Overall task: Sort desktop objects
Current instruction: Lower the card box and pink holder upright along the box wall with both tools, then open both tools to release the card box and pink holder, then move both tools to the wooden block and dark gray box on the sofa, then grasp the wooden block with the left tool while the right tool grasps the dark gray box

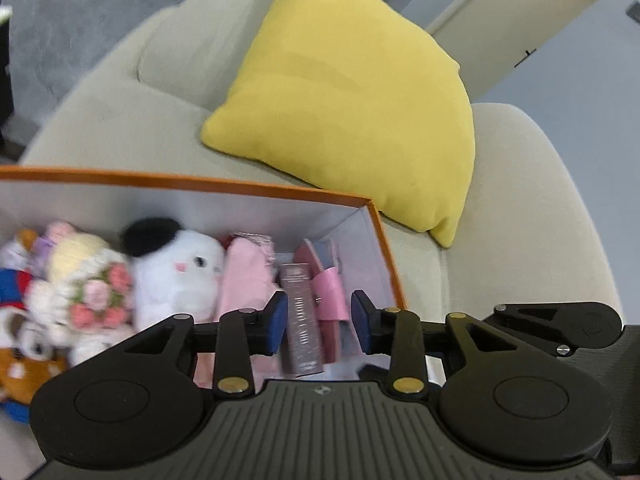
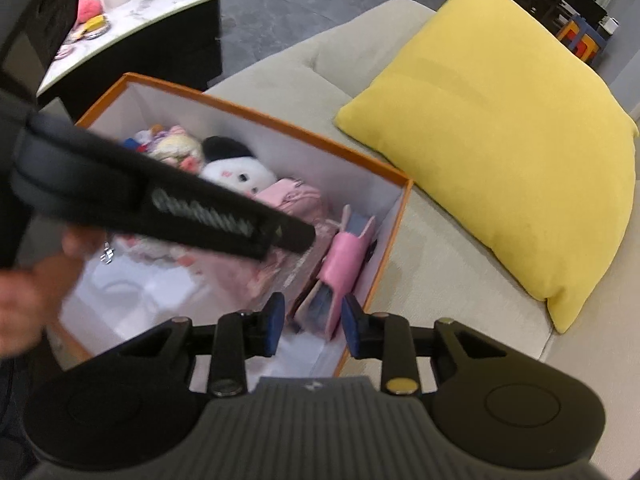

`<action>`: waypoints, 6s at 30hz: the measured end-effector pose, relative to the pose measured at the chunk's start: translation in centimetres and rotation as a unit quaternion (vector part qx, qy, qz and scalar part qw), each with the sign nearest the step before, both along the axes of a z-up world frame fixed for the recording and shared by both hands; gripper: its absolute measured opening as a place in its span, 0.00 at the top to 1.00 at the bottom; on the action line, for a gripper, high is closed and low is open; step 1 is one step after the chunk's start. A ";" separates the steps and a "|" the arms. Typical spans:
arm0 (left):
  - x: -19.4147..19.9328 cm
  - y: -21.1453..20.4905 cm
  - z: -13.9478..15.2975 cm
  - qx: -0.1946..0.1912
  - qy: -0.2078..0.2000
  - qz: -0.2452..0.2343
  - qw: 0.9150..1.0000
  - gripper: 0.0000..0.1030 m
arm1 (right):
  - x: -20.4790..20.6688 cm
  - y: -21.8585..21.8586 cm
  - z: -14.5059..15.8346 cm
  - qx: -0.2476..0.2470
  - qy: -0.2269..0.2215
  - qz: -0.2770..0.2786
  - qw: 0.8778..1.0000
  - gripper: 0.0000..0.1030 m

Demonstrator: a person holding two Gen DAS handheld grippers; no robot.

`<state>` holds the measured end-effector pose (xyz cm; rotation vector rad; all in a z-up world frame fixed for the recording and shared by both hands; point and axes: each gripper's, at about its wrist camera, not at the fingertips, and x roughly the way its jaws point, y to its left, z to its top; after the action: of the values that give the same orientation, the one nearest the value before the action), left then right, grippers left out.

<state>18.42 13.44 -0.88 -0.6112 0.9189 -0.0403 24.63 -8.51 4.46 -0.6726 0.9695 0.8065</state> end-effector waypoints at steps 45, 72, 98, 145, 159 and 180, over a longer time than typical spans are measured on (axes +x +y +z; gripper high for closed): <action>-9.5 1.1 2.7 0.206 -0.051 0.042 0.976 0.46 | -2.1 -7.8 0.7 0.118 0.022 -0.115 0.986 0.76; -16.2 4.1 -2.0 0.258 0.110 0.118 0.953 0.90 | -7.6 -12.1 -2.8 0.187 0.062 -0.210 0.958 0.86; -17.1 -6.6 5.6 0.286 -0.061 -0.035 0.956 0.84 | -10.7 -24.4 2.7 0.236 -0.014 -0.208 0.949 0.33; -2.5 -21.9 -3.2 0.174 0.061 -0.246 0.952 0.50 | 3.1 -21.8 -10.3 -0.041 0.200 -0.002 0.979 0.68; -1.0 -23.0 -4.3 0.185 0.114 -0.193 0.957 0.43 | 5.0 -21.6 -7.9 0.004 0.191 -0.040 0.981 0.58; -0.8 -21.7 -4.8 0.168 0.094 -0.141 0.971 0.49 | 8.7 -21.0 -8.0 0.025 0.096 -0.163 0.982 0.34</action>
<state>17.60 -8.30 -5.72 -0.1674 1.1613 -0.0809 33.29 -29.51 -3.55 -0.3827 1.1950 0.6100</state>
